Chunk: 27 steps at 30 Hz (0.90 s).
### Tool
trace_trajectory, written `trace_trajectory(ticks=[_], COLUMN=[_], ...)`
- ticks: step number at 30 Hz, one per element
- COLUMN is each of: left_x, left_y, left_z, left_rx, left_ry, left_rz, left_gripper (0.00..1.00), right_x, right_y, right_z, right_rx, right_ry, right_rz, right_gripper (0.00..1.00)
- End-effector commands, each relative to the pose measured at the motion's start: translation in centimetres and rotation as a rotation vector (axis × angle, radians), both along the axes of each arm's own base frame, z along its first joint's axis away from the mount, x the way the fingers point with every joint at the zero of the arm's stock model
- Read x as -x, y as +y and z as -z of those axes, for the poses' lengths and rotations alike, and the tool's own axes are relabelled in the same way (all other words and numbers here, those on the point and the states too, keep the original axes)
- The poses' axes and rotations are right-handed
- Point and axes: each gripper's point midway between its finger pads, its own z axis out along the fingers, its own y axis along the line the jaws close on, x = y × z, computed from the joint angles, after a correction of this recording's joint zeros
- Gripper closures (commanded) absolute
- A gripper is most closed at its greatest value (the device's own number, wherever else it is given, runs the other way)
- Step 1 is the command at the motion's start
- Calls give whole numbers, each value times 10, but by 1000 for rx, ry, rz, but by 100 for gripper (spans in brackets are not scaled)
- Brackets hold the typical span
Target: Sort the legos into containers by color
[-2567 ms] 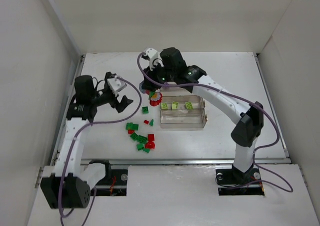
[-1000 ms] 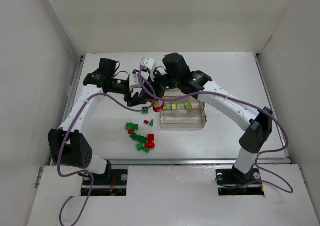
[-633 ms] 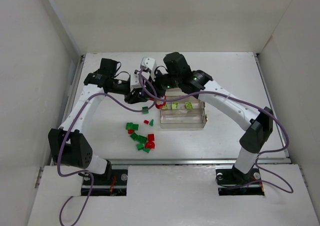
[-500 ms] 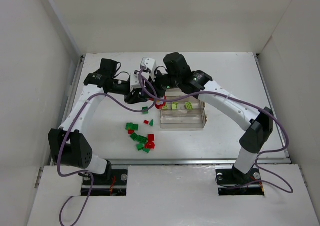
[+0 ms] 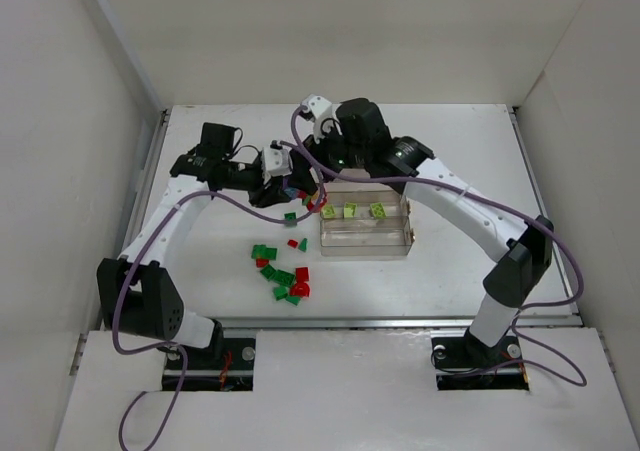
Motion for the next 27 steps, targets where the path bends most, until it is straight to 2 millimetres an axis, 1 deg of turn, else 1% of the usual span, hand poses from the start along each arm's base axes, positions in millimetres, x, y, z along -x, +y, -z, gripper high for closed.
trace_trajectory(ticks=[1,2,3,4,5,6,7,8,9,10,11,13,14,15,16,17,18,19,20,21,22,24,25,26,27], left_x=[1,-3,-5,-7,-10,-11,-12,-10,-11,-9,-7,-5,-5,-2,-4,0,-1,3,2,6,6,8,9,10,10], left_y=[1,2,3,7,8,9,8,9,8,7,4,1,1,-1,-3,-4,-7,-7,-9,-10,-12,-13,-14,-15,-15], left_z=[-12,-10,-13,-11,-11,-12,-16,-12,-18,-24,-31,-37,-46,-50,-59,-63,-69,-75,-78,-89,-94,-110,-109,-112,-119], left_rx=[4,1,-2,-17,-19,-21,-16,-17,-9,8,28,54,64,87,103,115,136,147,160,185,202,235,247,257,267], left_ry=[-49,-57,-72,-76,-78,-95,-113,-94,-122,-146,-161,-200,-236,-239,-279,-300,-327,-342,-365,-375,-380,-433,-419,-424,-450], left_rz=[-44,-58,-74,-100,-113,-120,-121,-125,-126,-117,-101,-85,-84,-71,-63,-54,-36,-26,-15,-19,-18,-16,-14,-7,-7], left_gripper=[100,100,100,100,100,100,100,100,100,100,100,100,100,100,100,100,100,100,100,100,100,100,100,100,100], right_x=[-21,-29,-31,-31,-29,-37,-38,-40,-43,-45,-45,-40,-39,-35,-26,-24,-21,-20,-20,-23,-22,-20,-22,-20,-18], right_y=[-18,-26,-33,-39,-44,-60,-66,-73,-85,-90,-94,-94,-91,-88,-82,-79,-74,-71,-69,-65,-64,-60,-59,-57,-56], right_z=[-44,-42,-40,-41,-40,-27,-38,-38,-40,-34,-38,-39,-37,-34,-36,-31,-26,-24,-24,-22,-22,-22,-26,-26,-37], right_rx=[-135,-137,-144,-174,-197,-203,-274,-307,-349,-377,-396,-398,-387,-382,-389,-387,-389,-396,-400,-402,-404,-407,-410,-413,-425], right_ry=[-9,11,34,79,121,170,195,216,243,251,257,264,249,260,281,304,328,343,361,367,374,389,381,392,368], right_rz=[158,190,207,235,221,255,267,268,245,242,238,196,159,121,54,26,-20,-37,-50,-69,-87,-127,-130,-160,-185], right_gripper=[0,0,0,0,0,0,0,0,0,0,0,0,0,0,0,0,0,0,0,0,0,0,0,0,0])
